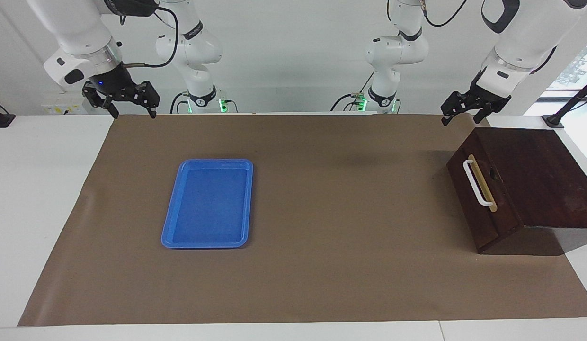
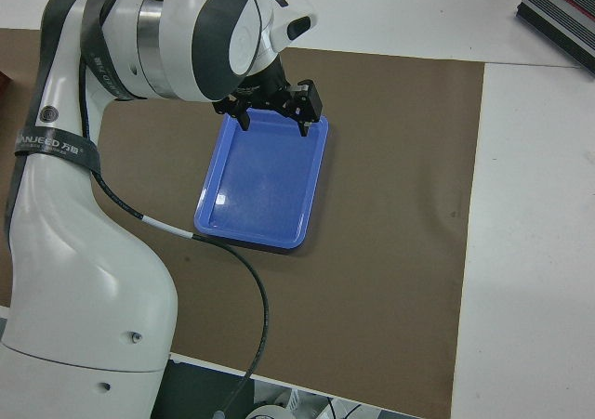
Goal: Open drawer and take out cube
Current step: 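Grasp the white drawer handle with the left gripper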
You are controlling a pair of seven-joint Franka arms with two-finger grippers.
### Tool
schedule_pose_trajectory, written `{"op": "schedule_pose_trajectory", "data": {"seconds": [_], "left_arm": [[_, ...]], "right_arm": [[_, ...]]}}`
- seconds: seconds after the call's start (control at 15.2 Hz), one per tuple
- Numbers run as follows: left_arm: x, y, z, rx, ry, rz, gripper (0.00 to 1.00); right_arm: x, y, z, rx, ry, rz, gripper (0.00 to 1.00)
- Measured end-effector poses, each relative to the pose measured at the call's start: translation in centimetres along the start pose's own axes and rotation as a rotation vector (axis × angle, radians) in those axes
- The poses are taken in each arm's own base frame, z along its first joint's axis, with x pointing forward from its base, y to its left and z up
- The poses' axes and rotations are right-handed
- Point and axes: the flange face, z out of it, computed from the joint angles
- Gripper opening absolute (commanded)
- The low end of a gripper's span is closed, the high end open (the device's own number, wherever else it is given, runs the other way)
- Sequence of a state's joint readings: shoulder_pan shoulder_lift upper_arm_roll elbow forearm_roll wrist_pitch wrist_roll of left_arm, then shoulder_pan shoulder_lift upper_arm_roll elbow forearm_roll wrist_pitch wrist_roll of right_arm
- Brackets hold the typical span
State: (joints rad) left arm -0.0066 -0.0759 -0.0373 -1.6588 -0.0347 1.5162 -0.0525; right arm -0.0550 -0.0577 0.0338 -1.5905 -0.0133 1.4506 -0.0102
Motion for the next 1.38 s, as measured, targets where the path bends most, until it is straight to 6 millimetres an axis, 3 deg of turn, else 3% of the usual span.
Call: {"op": "schedule_pose_trajectory", "data": {"seconds": [0.46, 0.79, 1.38], "left_arm": [[0.0, -0.2, 0.0, 0.002, 0.000, -0.003, 1.00], [0.5, -0.9, 0.3, 0.114, 0.034, 0.004, 1.00], [2.0, 0.2, 5.9, 0.404, 0.088, 0.106, 1.00]], "right_arm": [[0.0, 0.0, 0.0, 0.000, 0.000, 0.000, 1.00], [0.0, 0.0, 0.0, 0.000, 0.000, 0.000, 1.00], [0.0, 0.0, 0.0, 0.000, 0.000, 0.000, 1.00]]}}
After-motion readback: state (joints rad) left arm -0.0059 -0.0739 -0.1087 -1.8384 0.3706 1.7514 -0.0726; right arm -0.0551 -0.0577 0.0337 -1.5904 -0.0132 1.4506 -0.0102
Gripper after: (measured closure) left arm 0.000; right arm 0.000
